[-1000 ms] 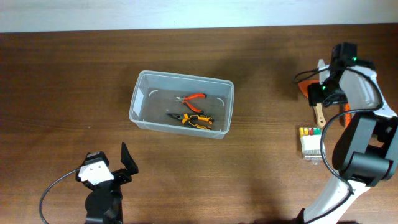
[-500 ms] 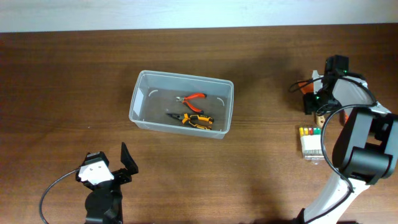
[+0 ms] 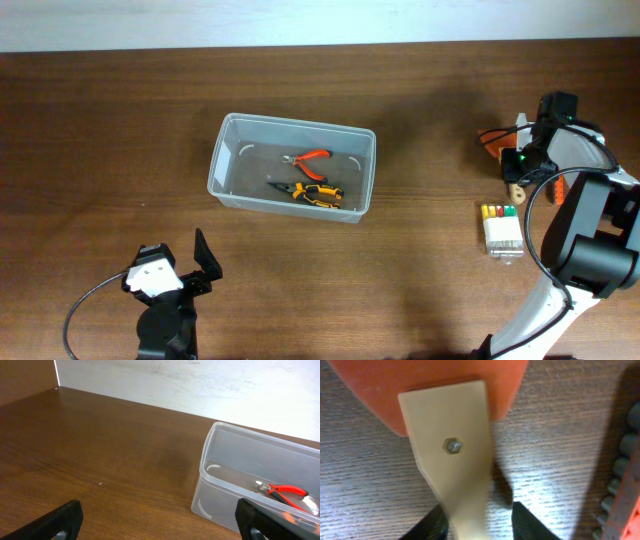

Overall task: Pack container
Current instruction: 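Grasp the wooden handle of the orange scraper with right gripper, then carry the scraper into the container and release it, then move the right gripper over the orange segmented stick and lower, then close the right gripper on the orange stick and lift, then carry the orange stick into the container and release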

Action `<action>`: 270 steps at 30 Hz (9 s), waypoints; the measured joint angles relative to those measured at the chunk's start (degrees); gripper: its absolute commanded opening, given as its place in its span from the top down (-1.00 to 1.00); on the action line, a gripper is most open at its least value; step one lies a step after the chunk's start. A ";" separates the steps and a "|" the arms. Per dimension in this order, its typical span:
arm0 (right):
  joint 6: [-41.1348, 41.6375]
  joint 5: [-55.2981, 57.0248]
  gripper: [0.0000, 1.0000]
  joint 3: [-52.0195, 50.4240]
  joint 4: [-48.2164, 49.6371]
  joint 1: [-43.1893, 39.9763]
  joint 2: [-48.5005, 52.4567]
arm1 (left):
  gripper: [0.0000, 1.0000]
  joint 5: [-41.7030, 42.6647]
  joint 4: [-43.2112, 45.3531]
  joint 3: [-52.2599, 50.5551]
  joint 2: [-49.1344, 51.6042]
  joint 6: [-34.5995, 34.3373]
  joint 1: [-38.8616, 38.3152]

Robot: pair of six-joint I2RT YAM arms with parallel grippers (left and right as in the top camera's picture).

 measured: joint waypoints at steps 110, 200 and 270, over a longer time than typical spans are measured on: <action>5.77 1.42 -0.28 60.30 -46.97 37.20 -2.84 | -0.99 0.00 0.00 0.00 0.00 0.00 0.00; 0.72 -6.91 0.86 8.72 -7.02 -11.08 3.96 | -0.99 0.00 0.00 0.00 0.00 0.00 0.00; -13.62 -11.91 -0.62 37.00 -33.83 55.49 8.48 | -0.99 0.02 0.00 0.00 0.00 0.00 0.00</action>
